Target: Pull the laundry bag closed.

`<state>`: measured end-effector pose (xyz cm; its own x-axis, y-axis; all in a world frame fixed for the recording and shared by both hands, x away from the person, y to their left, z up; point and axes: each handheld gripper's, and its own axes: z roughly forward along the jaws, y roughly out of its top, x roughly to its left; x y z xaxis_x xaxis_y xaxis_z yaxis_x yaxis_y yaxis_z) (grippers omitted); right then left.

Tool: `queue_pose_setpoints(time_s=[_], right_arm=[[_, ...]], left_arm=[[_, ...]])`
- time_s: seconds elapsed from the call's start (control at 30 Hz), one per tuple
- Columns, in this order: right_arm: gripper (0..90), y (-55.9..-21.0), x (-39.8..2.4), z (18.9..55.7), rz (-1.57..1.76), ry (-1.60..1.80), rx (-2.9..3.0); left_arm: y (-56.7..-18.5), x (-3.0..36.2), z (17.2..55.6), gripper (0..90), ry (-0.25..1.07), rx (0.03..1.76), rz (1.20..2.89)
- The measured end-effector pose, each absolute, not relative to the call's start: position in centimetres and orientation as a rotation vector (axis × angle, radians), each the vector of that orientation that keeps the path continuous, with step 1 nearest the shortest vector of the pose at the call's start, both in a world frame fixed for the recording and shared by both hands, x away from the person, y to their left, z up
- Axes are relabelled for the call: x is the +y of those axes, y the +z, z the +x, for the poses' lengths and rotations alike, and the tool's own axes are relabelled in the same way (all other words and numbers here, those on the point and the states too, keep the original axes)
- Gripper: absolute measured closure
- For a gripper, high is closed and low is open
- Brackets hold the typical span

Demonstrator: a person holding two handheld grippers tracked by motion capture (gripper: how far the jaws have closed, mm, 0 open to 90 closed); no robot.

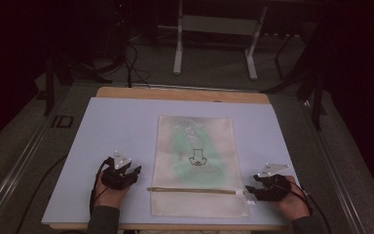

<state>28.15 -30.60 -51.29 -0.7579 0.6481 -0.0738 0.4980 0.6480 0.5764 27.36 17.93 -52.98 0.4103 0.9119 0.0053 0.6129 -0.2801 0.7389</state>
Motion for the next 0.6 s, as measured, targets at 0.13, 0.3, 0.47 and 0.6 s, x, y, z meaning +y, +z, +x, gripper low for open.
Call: queue_pose_setpoints(time_s=[0.13, 0.3, 0.47, 0.6], right_arm=[[46.5, -51.1, -30.0, 27.8, 0.878, 0.757, 2.628], [46.4, -50.9, -29.4, 27.8, 0.844, 0.751, 2.654], [46.5, -50.5, -28.8, 27.8, 0.815, 0.751, 2.666], [46.4, -50.2, -28.3, 27.7, 0.788, 0.752, 2.678]], left_arm=[[-52.9, 18.0, 27.3, 55.8, 0.576, 1.282, 2.004], [-52.9, 17.9, 27.2, 55.8, 0.576, 1.275, 2.005], [-52.9, 17.9, 27.2, 55.8, 0.573, 1.273, 2.006], [-52.9, 17.8, 27.2, 55.6, 0.576, 1.259, 2.017]])
